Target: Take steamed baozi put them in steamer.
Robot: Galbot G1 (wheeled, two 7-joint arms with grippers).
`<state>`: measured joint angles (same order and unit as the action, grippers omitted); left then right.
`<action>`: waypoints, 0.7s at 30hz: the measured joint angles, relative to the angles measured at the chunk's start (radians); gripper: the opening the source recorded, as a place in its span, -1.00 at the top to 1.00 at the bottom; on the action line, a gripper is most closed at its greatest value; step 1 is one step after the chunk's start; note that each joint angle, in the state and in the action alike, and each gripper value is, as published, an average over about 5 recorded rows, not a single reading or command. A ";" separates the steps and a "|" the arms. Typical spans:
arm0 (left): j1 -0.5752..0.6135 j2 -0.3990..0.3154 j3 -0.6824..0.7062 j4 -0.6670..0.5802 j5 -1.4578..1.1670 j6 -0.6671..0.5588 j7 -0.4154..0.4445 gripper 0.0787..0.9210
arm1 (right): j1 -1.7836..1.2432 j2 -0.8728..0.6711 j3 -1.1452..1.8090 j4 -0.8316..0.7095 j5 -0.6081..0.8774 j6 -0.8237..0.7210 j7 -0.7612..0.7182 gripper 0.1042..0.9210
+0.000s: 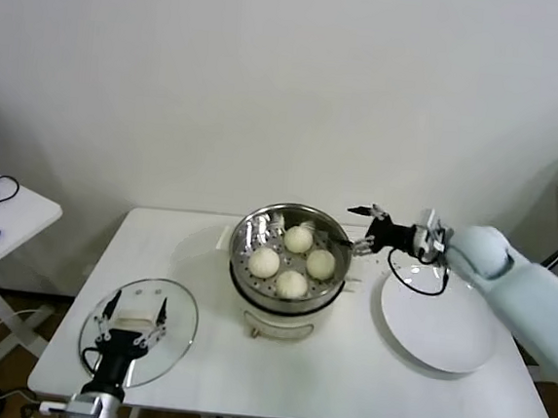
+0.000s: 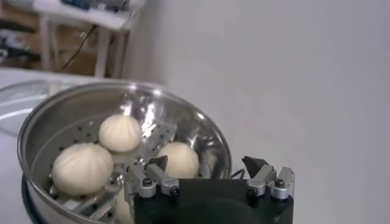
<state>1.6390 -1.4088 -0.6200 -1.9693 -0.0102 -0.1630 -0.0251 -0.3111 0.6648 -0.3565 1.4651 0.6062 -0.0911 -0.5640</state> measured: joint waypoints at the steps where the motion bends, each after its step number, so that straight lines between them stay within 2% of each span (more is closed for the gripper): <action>1: 0.000 -0.002 -0.001 -0.002 0.001 0.002 0.001 -0.77 | -0.065 0.012 0.067 0.017 -0.015 0.010 0.013 -0.76; 12: -0.009 -0.014 -0.029 -0.012 0.005 0.023 0.012 -0.77 | -0.657 0.262 0.724 0.186 -0.143 0.114 0.142 -0.76; 21: -0.008 -0.014 -0.061 0.003 0.000 0.021 0.037 -0.77 | -0.952 0.496 0.961 0.271 -0.205 0.202 0.215 -0.76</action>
<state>1.6310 -1.4226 -0.6813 -1.9666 -0.0106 -0.1419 0.0120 -1.2629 1.1613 0.6046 1.7363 0.4009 0.1114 -0.3495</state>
